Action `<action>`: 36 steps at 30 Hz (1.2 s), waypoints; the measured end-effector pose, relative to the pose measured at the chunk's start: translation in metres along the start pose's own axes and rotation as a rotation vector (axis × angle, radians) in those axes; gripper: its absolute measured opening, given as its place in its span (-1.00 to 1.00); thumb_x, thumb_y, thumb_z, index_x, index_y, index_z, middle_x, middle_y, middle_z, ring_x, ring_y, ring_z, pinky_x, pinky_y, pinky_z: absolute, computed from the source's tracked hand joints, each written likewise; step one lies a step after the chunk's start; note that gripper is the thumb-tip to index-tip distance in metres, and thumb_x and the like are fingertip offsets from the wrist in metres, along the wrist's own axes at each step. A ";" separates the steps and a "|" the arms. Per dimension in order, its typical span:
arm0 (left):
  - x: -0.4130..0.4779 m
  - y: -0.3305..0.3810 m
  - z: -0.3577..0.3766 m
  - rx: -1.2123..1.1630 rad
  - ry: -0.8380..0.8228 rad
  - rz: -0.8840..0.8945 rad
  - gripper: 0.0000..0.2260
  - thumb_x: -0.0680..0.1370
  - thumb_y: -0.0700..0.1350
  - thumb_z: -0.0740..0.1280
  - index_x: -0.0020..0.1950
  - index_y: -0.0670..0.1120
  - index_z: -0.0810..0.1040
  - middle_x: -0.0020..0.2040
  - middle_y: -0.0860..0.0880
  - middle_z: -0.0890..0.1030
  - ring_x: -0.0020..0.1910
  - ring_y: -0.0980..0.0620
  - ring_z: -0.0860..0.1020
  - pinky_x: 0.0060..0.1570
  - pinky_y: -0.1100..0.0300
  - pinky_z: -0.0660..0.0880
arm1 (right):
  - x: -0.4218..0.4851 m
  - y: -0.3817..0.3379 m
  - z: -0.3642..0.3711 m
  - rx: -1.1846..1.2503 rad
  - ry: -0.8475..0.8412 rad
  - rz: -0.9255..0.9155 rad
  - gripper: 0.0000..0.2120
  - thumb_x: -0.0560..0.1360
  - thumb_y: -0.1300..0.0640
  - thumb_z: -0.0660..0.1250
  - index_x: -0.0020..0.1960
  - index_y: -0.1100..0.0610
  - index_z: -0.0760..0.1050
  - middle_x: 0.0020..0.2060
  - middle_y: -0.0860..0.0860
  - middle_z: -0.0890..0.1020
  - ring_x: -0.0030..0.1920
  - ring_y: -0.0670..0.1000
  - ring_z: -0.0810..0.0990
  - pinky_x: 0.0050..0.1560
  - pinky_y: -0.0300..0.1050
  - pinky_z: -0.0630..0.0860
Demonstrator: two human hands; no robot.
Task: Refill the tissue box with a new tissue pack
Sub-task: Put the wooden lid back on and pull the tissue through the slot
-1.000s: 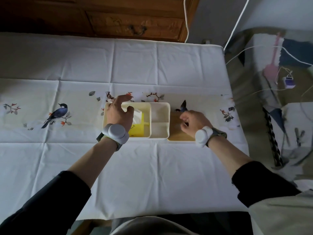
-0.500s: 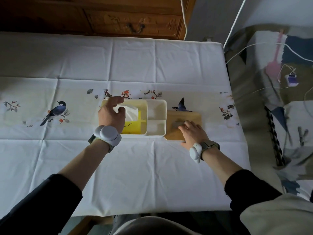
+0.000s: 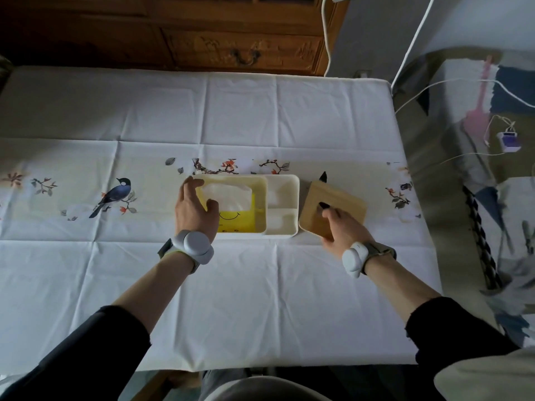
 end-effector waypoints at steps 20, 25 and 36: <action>0.004 -0.033 -0.032 -0.188 -0.133 -0.161 -0.70 0.57 -0.22 0.09 0.24 -0.08 0.47 -0.05 -0.12 0.54 -0.10 -0.21 0.51 -0.19 0.10 0.38 | 0.012 -0.173 -0.071 0.089 0.325 -0.379 -0.54 0.37 0.23 0.40 0.24 0.15 0.40 0.16 0.15 0.52 0.20 0.20 0.43 0.20 0.08 0.39; 0.006 -0.039 -0.037 -0.293 -0.171 -0.193 -0.76 0.62 -0.05 0.10 0.17 -0.06 0.49 -0.06 -0.13 0.58 0.02 -0.25 0.56 0.08 -0.16 0.50 | 0.017 -0.209 -0.045 0.029 0.208 -0.437 -0.49 0.42 0.18 0.37 0.33 0.09 0.33 0.23 0.11 0.48 0.24 0.17 0.39 0.24 0.07 0.37; 0.008 -0.041 -0.038 -0.251 -0.211 -0.196 -0.72 0.59 -0.07 0.20 0.29 -0.06 0.47 0.23 -0.09 0.57 0.12 -0.12 0.55 -0.07 0.26 0.36 | 0.020 -0.222 -0.009 -0.084 0.034 -0.380 -0.53 0.46 0.16 0.34 0.32 0.13 0.29 0.24 0.12 0.45 0.27 0.17 0.35 0.26 0.08 0.36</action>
Point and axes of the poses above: each hand's wrist, its own x-axis towards the middle knuckle, its own z-axis out of the palm, y = z × x, the point moved 6 cm from there along x, towards the middle knuckle
